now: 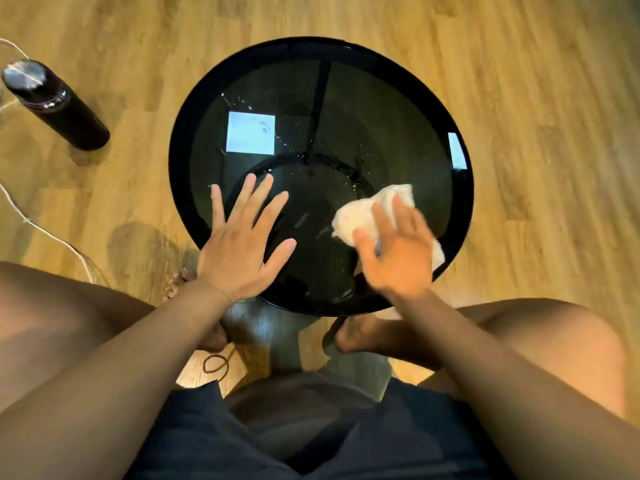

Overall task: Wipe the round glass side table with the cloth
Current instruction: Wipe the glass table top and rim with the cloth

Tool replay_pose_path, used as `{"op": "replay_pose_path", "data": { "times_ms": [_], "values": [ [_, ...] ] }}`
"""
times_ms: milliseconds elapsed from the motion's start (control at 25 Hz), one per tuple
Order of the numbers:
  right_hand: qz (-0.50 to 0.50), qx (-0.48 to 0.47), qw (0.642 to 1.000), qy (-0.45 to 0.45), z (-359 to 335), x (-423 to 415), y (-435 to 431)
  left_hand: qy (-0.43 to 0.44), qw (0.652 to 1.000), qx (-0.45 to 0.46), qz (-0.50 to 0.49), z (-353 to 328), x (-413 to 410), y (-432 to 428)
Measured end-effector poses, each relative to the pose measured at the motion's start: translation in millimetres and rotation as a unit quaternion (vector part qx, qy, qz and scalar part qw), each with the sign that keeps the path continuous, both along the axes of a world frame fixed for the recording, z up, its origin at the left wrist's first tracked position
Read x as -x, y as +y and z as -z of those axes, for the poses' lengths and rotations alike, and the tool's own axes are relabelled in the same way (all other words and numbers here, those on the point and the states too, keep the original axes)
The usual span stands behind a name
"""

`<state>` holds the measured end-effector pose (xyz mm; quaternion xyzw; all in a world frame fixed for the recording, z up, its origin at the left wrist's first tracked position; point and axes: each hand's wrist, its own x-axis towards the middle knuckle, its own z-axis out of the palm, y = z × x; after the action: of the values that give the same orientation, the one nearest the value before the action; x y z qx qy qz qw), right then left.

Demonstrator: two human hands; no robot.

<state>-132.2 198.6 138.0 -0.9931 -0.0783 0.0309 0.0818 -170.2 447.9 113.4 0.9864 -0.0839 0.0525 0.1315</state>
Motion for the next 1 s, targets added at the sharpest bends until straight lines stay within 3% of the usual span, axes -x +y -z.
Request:
{"op": "replay_pose_path", "data": {
  "times_ms": [200,360,600,720,840,1000],
  "values": [
    [-0.136,-0.045,0.99,0.002,11,88,66,-0.003,1.0,0.02,-0.003,-3,1,0],
    [-0.258,-0.08,0.959,-0.085,9,49,27,-0.006,1.0,0.026,0.002,-3,2,2],
    [-0.082,0.089,0.99,-0.076,0,-82,-100,-0.002,1.0,0.021,0.0,-3,1,2],
    [0.034,0.139,0.99,-0.016,-5,-148,-129,-0.003,1.0,0.018,0.002,-4,0,1],
    [0.086,0.103,0.991,-0.008,5,-129,-101,-0.001,1.0,0.024,-0.003,-5,0,2],
    [0.023,0.015,0.997,-0.066,-2,-32,-31,0.001,1.0,0.03,-0.007,-8,0,0]
  ]
}}
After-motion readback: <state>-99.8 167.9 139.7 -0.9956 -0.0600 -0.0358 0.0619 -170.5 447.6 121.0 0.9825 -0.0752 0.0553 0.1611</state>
